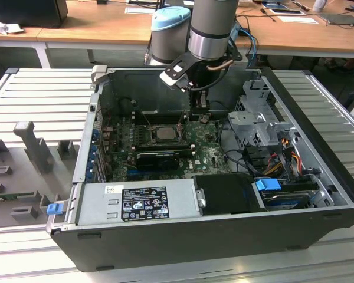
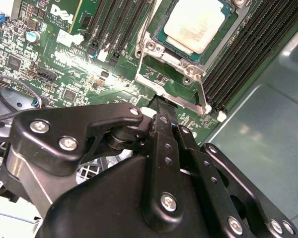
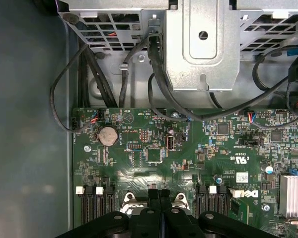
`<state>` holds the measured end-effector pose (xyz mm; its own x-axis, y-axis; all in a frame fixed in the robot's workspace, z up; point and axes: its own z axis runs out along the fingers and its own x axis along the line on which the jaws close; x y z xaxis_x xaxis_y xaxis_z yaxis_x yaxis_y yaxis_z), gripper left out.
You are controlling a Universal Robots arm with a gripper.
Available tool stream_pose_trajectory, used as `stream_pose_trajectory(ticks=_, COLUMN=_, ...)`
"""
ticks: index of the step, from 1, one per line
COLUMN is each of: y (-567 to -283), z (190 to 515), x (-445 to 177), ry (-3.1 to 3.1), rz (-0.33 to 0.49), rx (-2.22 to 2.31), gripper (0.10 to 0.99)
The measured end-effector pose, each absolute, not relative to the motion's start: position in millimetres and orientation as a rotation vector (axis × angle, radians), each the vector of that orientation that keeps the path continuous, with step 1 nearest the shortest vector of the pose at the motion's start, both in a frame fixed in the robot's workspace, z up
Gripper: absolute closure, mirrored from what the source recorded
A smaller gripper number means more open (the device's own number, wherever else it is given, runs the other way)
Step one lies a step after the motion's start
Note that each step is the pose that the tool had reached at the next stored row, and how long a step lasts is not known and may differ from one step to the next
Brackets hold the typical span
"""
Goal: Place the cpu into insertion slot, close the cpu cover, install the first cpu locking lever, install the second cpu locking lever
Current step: 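Close the cpu cover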
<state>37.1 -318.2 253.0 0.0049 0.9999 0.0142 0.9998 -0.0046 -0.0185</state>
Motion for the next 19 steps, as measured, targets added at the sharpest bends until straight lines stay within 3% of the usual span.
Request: stream_pose_trajectory(ticks=19, y=-318.2, z=252.4, x=27.2, ry=-2.200, rz=0.005, rx=-2.210, gripper=0.980)
